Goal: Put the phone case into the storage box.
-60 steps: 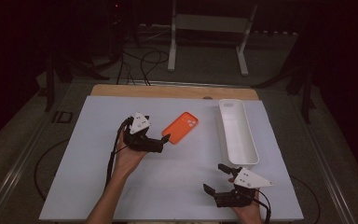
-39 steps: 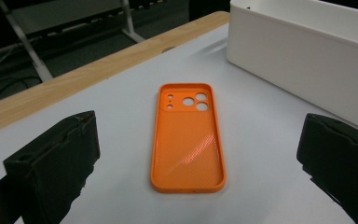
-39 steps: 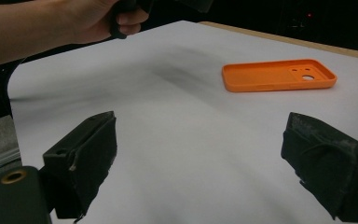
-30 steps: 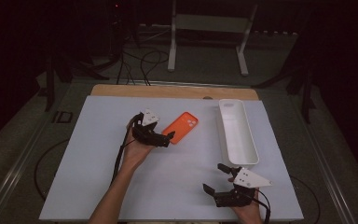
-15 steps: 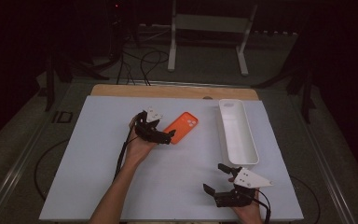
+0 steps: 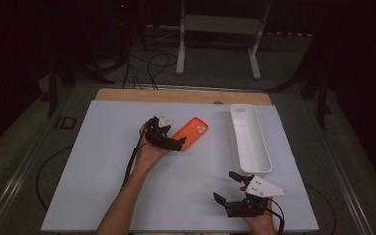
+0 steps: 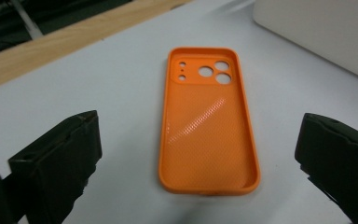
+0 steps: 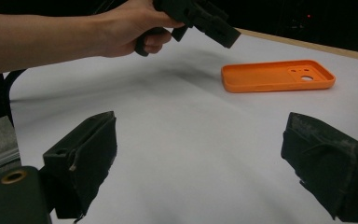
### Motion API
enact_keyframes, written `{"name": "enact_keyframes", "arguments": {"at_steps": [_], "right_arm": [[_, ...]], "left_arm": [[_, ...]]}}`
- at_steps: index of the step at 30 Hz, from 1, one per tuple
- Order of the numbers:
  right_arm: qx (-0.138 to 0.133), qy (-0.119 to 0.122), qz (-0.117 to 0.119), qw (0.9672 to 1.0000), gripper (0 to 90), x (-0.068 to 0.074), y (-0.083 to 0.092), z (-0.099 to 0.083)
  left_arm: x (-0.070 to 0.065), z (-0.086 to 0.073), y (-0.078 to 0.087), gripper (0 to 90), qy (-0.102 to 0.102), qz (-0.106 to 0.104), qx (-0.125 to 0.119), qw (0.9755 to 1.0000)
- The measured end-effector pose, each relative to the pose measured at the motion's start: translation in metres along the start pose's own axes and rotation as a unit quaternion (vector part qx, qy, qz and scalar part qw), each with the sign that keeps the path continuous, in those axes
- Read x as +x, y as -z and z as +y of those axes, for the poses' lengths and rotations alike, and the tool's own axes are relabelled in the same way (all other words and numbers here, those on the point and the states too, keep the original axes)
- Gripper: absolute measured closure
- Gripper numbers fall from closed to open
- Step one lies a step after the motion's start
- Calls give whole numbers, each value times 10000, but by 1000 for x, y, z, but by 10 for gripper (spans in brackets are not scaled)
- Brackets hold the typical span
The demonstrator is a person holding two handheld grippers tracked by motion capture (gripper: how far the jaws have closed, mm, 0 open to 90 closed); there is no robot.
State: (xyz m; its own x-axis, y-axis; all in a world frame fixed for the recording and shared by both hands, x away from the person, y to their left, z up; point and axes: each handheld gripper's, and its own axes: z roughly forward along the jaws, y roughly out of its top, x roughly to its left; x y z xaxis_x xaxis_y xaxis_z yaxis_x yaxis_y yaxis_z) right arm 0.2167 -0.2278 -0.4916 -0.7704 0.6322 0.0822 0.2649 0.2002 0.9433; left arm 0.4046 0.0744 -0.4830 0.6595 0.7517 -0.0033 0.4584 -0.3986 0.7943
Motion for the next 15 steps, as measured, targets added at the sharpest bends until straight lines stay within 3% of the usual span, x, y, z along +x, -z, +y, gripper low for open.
{"name": "enact_keyframes", "arguments": {"at_steps": [2, 7, 11, 15], "right_arm": [[-3, 1, 2, 10000, 104, 0, 0, 0], [-1, -7, -12, 10000, 104, 0, 0, 0], [0, -8, -10, 10000, 104, 0, 0, 0], [1, -10, -13, 10000, 104, 0, 0, 0]], "left_arm": [[0, 0, -2, 31, 45, -118, 46, 9999], [-2, -1, -5, 73, -12, -181, 147, 9997], [-3, 0, -6, 129, -28, -153, 176, 9997], [-5, 0, -7, 183, -41, 50, 260, 9996]]}}
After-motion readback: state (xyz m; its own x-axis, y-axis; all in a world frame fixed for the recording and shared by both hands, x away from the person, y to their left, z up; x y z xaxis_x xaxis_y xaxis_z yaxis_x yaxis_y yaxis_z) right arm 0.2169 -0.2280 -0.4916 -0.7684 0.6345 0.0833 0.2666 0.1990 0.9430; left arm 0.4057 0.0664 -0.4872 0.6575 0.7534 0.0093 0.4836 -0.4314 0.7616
